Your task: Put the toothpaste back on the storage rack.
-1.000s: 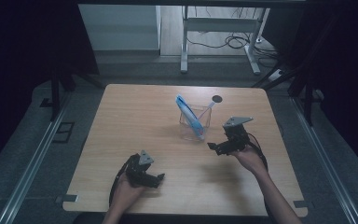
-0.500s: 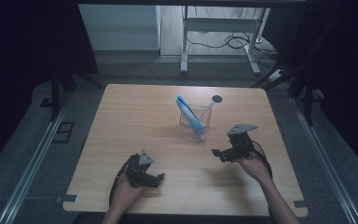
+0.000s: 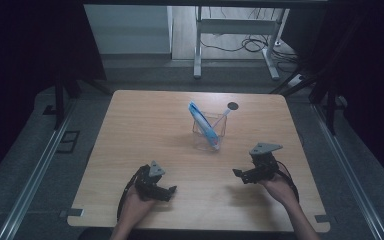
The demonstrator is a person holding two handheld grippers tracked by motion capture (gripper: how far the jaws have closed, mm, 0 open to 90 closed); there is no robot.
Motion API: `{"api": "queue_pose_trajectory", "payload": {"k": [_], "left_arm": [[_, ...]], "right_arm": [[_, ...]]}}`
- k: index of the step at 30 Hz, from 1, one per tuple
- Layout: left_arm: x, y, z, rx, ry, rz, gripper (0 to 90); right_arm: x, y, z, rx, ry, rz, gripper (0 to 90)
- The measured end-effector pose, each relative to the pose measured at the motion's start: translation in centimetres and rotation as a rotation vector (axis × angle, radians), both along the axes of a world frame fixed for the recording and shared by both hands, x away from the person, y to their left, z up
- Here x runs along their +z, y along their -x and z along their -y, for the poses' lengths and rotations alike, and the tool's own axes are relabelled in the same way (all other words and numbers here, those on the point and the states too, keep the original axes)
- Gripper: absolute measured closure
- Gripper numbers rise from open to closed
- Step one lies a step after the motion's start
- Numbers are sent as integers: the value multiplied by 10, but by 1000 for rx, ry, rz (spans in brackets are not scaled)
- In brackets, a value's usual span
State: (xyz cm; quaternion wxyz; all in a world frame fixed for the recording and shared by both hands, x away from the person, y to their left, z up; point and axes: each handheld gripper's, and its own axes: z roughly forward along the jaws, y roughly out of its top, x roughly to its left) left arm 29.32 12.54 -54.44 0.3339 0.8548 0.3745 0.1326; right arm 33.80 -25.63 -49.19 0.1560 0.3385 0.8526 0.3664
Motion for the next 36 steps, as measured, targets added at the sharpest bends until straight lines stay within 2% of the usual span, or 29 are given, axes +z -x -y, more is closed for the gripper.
{"api": "queue_pose_trajectory", "payload": {"k": [21, 33, 36], "left_arm": [[0, 0, 0, 0, -1, 1, 45], [0, 0, 0, -1, -2, 2, 45], [0, 0, 0, -1, -2, 2, 45]], "right_arm": [[-31, 35, 18, -36, 8, -15, 18], [-50, 46, 22, -45, 35, -32, 12], [-51, 47, 23, -49, 13, -37, 17]]}}
